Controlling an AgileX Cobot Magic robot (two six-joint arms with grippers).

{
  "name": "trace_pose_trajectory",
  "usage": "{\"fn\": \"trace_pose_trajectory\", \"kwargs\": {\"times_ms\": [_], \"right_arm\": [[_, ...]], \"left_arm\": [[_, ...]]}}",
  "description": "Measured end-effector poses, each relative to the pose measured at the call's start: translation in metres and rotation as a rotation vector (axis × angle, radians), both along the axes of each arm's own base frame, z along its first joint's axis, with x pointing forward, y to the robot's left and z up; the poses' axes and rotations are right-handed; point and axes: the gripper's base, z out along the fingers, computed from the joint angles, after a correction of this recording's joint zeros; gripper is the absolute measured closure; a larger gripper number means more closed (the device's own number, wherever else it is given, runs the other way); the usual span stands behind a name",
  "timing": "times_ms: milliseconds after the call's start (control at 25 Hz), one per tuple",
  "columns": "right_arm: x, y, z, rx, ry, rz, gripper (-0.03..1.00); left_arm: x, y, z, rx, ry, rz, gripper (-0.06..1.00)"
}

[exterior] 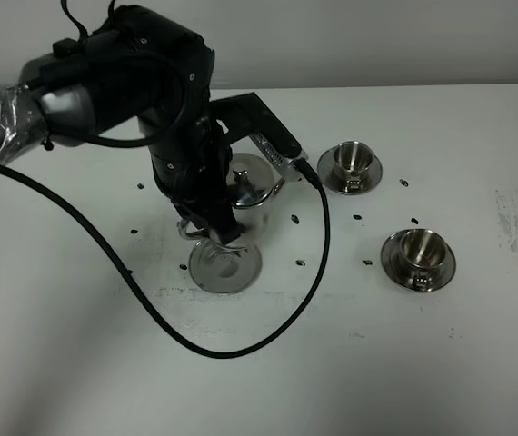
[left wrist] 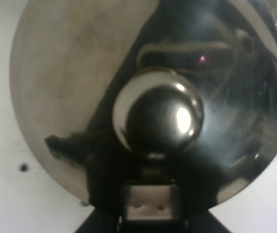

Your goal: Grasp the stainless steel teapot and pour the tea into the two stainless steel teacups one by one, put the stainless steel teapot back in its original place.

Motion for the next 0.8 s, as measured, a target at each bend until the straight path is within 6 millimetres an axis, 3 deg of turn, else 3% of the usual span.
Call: {"fn": "trace_pose_trajectory", "kwargs": {"times_ms": [200, 320, 600, 800], "right_arm": [[0.000, 0.000, 0.000, 0.000, 0.000, 0.000, 0.74], [0.000, 0.000, 0.000, 0.000, 0.000, 0.000, 0.74], [0.000, 0.000, 0.000, 0.000, 0.000, 0.000, 0.74], [0.000, 0.000, 0.000, 0.000, 0.000, 0.000, 0.74]], "left_arm": [[0.015, 0.012, 0.030, 0.005, -0.038, -0.114, 0.77], [0.022, 0.020, 0.038, 0.012, -0.054, -0.176, 0.77], [0.035, 0.039, 0.039, 0.037, -0.087, -0.341, 0.77], [0.046, 0.040, 0.035, 0.050, -0.109, -0.431, 0.77]]}}
